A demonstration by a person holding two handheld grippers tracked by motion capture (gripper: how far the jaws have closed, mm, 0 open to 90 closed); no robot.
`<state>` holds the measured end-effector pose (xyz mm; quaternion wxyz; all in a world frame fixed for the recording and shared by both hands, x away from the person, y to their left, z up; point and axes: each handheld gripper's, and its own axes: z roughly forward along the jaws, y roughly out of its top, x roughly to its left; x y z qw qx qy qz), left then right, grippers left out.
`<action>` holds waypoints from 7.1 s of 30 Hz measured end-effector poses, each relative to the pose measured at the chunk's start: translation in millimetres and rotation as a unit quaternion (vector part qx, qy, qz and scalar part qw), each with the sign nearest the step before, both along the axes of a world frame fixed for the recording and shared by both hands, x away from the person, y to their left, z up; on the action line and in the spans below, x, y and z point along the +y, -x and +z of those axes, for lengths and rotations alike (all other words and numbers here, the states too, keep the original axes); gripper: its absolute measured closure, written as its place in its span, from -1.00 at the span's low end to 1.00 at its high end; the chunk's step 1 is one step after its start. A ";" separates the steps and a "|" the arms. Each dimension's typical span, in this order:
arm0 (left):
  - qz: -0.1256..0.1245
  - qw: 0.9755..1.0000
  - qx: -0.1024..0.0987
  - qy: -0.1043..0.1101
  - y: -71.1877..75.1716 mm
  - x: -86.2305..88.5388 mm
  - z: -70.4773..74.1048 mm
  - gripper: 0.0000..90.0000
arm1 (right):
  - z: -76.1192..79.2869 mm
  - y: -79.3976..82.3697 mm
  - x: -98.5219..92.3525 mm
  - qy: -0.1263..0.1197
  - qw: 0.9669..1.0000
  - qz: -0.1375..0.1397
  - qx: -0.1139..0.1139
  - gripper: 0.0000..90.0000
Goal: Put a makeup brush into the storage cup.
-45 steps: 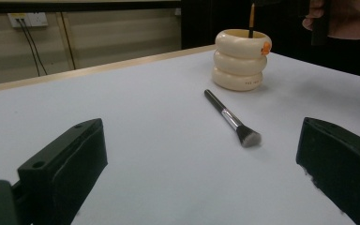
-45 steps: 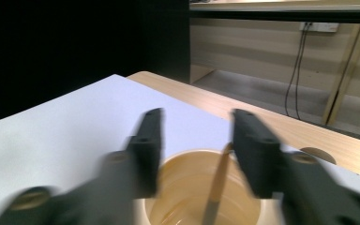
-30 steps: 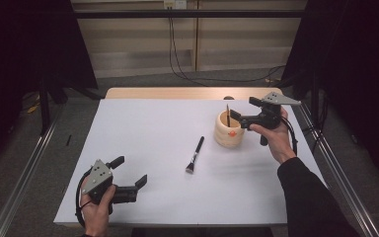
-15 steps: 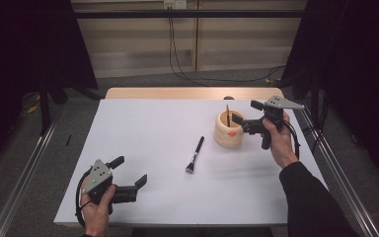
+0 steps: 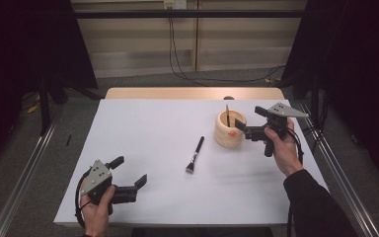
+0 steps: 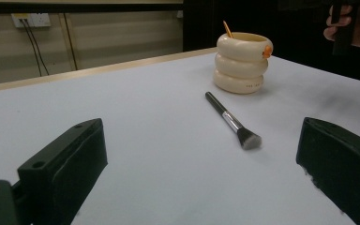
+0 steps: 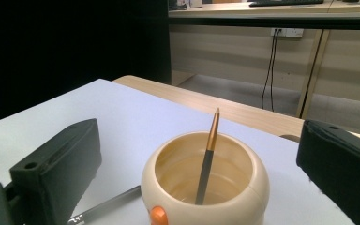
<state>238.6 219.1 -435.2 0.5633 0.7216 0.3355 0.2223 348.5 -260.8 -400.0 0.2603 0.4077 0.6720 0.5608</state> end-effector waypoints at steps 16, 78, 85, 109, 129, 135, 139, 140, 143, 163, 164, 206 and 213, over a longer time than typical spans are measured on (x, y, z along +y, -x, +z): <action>0.008 1.000 -0.005 0.010 2.3 2.1 1.6 -0.96 | 1.5 36.9 -15.0 0.007 1.000 -0.016 -0.006 -1.00; 0.009 1.000 -0.012 0.019 12.8 6.5 4.0 -0.96 | -33.9 146.6 -44.5 -0.018 0.999 -0.045 0.011 -1.00; 0.009 1.000 -0.015 0.021 17.0 4.2 5.7 -0.96 | -33.9 147.4 -43.5 -0.009 0.999 -0.036 0.007 -0.99; 0.000 0.999 -0.023 0.028 10.5 -14.5 15.8 -0.96 | -33.2 148.9 -42.1 -0.002 1.000 -0.025 -0.002 -1.00; -0.019 0.999 -0.024 0.031 -9.8 -32.9 27.9 -0.97 | -32.4 149.3 -41.7 -0.004 1.000 -0.018 -0.006 -1.00; -0.047 0.998 -0.029 0.025 -19.4 -45.3 32.5 -0.97 | -32.6 149.1 -41.7 -0.005 1.000 -0.017 -0.006 -1.00; -0.051 0.998 -0.033 0.018 -25.1 -54.6 35.6 -0.97 | -32.8 148.9 -41.8 -0.006 1.000 -0.017 -0.005 -1.00; -0.052 0.998 -0.035 0.018 -26.4 -56.6 36.3 -0.97 | -32.8 148.8 -41.8 -0.006 1.000 -0.016 -0.005 -1.00; -0.059 0.997 -0.035 0.024 -31.4 -62.6 38.2 -0.97 | -32.8 149.1 -41.7 -0.007 1.000 -0.016 -0.004 -1.00; -0.053 0.998 -0.033 0.021 -66.5 -97.2 47.7 -0.96 | -32.9 148.5 -42.1 -0.005 1.000 -0.017 -0.007 -1.00; -0.054 0.998 -0.030 0.026 -67.6 -100.1 49.5 -0.96 | -32.8 148.6 -42.2 -0.007 1.000 -0.017 -0.006 -1.00; -0.063 0.995 0.036 -0.065 -127.4 -148.8 48.9 -0.94 | -32.9 149.4 -40.8 -0.009 1.000 -0.016 -0.003 -1.00; -0.072 0.988 0.098 -0.095 -131.9 -157.3 48.7 -0.90 | -33.2 149.3 -40.6 -0.005 1.000 -0.013 -0.004 -1.00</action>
